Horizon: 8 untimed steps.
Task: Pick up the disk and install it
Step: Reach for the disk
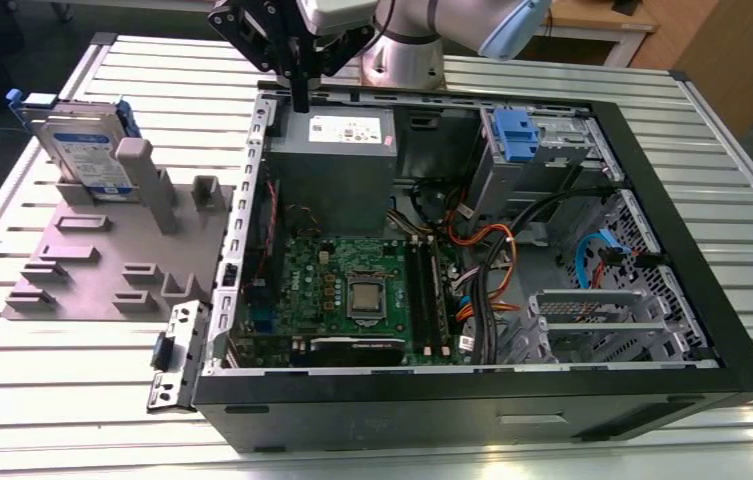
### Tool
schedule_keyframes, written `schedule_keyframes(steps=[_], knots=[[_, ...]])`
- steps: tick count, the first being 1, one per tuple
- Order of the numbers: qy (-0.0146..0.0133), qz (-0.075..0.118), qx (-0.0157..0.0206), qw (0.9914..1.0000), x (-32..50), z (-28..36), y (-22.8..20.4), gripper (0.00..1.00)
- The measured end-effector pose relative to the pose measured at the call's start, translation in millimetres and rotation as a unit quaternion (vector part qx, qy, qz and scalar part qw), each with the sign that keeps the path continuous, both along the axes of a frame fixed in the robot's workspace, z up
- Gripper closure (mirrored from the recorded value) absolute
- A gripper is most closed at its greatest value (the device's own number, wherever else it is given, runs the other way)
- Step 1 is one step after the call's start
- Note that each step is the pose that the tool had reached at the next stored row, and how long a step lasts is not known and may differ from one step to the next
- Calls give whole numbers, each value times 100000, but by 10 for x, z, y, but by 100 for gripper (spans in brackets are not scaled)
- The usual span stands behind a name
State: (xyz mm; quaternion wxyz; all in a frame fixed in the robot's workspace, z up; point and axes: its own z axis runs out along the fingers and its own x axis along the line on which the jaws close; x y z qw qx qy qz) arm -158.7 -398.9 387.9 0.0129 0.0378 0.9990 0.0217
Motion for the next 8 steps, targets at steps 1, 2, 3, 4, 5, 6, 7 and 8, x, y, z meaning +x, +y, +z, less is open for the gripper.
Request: schedule_keyframes(steps=[1, 2, 3, 4, 5, 6, 7, 8], knots=[[2, -2, -2, 100000, -3, 0, 0, 89], [-1, -1, -2, 100000, -5, 0, 0, 89], [2, -6, -1, 100000, -11, 0, 0, 89], [3, -1, -4, 100000, -23, -3, 0, 89], [1, -2, -1, 100000, -23, -4, 0, 89], [5, -1, -3, 100000, -23, -4, 0, 89], [1, -3, -3, 100000, -24, -4, 0, 89], [2, -2, 0, 100000, -24, -5, 0, 89]])
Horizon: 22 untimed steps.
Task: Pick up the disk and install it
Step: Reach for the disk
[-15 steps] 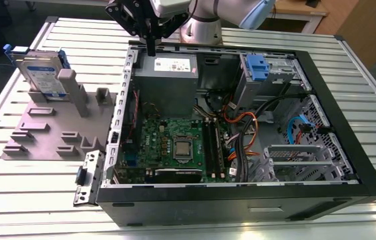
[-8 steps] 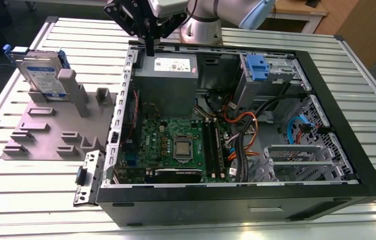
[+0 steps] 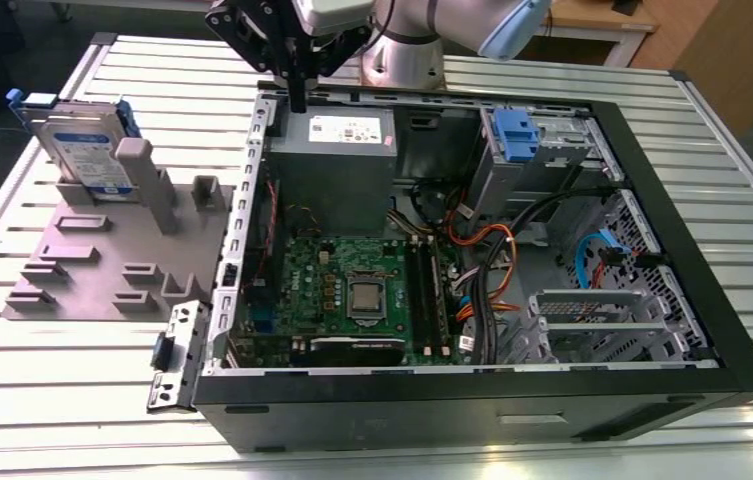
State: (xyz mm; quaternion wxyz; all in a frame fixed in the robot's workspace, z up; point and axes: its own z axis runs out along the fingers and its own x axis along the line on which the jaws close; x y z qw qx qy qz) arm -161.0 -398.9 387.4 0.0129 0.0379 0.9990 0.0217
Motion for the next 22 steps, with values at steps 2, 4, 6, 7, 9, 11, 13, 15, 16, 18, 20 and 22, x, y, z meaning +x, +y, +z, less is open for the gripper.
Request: schedule_keyframes(steps=[2, 4, 6, 7, 9, 11, 13, 15, 16, 18, 20, 22], knots=[[0, -3, -3, 100000, -2, -1, 0, 89], [-2, -2, 1, 100000, -4, -2, 0, 89], [-11, -6, 11, 100000, -17, -5, 0, 89], [-4, 0, 0, 100000, -27, -4, 0, 89], [-6, -2, 4, 100000, -47, -6, 1, 89], [-4, -2, 2, 100000, -58, -7, 1, 89], [-1, 5, -2, 100000, -61, -8, 1, 89], [-2, 0, 1, 100000, -64, -9, 1, 89], [-1, -5, -2, 100000, -67, -9, 1, 89], [7, 0, -6, 100000, -69, -10, 0, 89], [7, -1, -5, 100000, -72, -12, 0, 89], [7, 0, -4, 100000, -76, -14, 0, 89]])
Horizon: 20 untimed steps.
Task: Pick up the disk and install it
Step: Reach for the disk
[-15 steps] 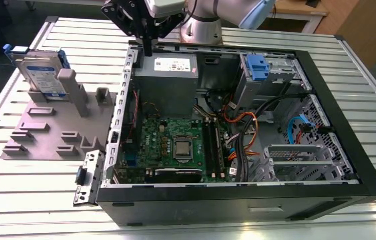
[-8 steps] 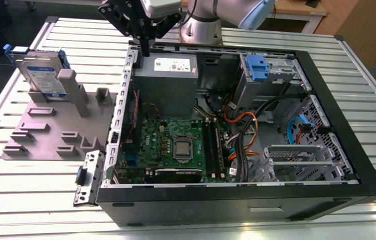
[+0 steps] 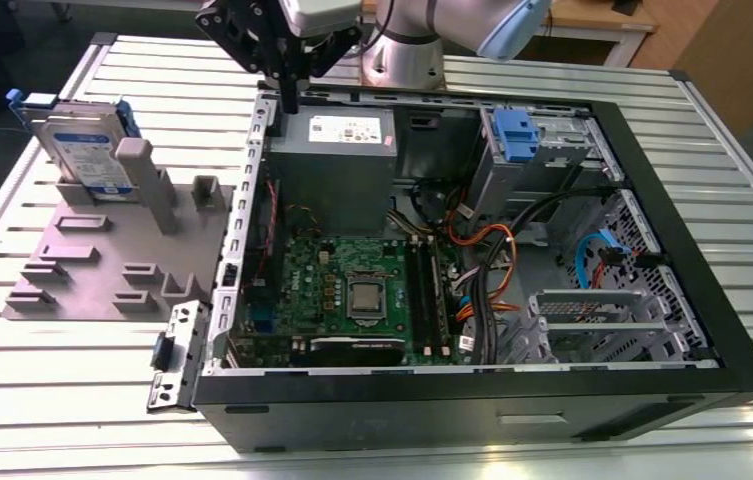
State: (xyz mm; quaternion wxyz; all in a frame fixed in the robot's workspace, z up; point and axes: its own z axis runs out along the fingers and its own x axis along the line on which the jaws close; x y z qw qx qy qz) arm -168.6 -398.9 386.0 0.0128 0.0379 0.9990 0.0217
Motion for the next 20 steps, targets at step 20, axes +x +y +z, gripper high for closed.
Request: schedule_keyframes(steps=[20], knots=[[16, -2, 7, 100000, -58, -28, 0, 89]])
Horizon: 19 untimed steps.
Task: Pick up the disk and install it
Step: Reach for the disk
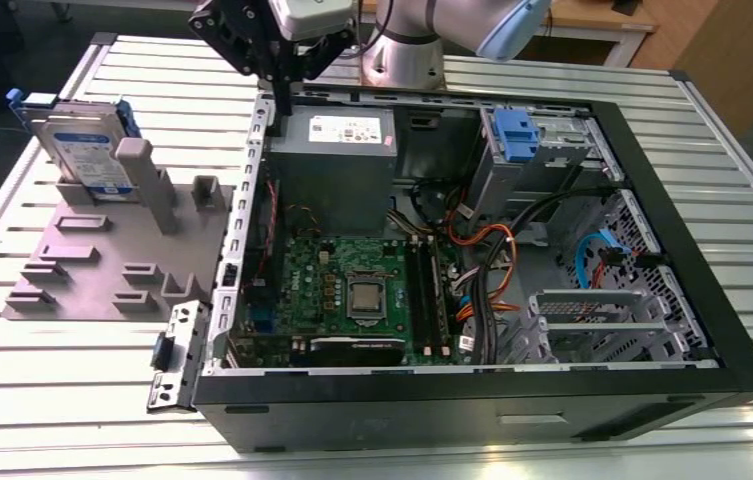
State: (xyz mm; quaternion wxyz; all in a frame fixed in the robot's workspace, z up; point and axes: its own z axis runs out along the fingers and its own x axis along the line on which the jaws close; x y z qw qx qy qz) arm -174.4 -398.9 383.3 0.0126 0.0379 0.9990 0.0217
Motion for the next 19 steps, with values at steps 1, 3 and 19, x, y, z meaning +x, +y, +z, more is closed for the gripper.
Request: schedule_keyframes(steps=[1, 3, 19], knots=[[4, 1, -3, 100000, -3, -1, 0, 89], [15, 4, -10, 100000, -9, -3, 0, 89], [48, 1, -5, 100000, -39, -21, 0, 89]])
